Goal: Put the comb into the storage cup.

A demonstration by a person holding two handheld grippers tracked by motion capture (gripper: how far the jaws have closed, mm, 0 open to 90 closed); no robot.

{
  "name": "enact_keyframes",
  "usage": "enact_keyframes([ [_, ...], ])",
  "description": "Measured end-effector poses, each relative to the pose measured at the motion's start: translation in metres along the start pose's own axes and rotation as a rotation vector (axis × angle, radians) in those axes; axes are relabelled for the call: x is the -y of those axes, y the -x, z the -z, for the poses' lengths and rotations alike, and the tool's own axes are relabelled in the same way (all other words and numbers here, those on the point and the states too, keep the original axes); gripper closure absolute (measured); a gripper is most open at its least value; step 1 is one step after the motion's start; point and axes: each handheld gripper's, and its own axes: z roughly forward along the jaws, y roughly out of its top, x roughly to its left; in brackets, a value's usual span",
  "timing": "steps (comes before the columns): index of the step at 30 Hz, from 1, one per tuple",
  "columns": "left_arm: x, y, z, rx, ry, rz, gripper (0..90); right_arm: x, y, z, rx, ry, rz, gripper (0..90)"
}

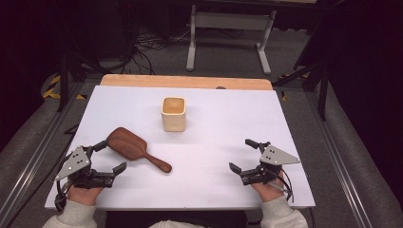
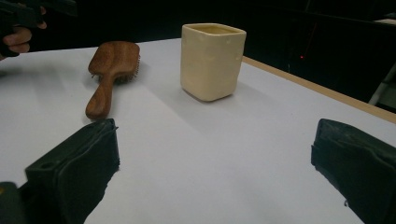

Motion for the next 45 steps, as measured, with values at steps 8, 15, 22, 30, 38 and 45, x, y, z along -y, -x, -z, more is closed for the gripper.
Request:
enact_keyframes([
  [8,0.0,-0.001,0.002,-0.003,-0.012,0.002,4.4,-0.013,0.001,-0.011,-0.043,0.005,-0.042,2.3],
  [15,0.001,-0.004,0.008,-0.008,-0.003,0.021,5.0,-0.029,-0.005,-0.034,-0.101,-0.007,-0.019,2.7],
  [22,0.002,-0.003,0.014,-0.017,-0.001,0.008,4.9,-0.044,-0.012,-0.063,-0.162,-0.021,0.005,2.6],
  [30,0.003,-0.003,0.018,-0.016,-0.002,0.016,4.9,-0.05,-0.016,-0.077,-0.197,-0.024,0.019,2.7],
  [38,-0.001,-0.008,0.017,0.017,-0.026,0.021,5.0,-0.051,-0.021,-0.081,-0.211,-0.04,0.032,2.7],
  [45,-0.003,-0.01,0.018,0.027,-0.027,0.024,7.0,-0.052,-0.022,-0.084,-0.218,-0.049,0.033,3.2],
])
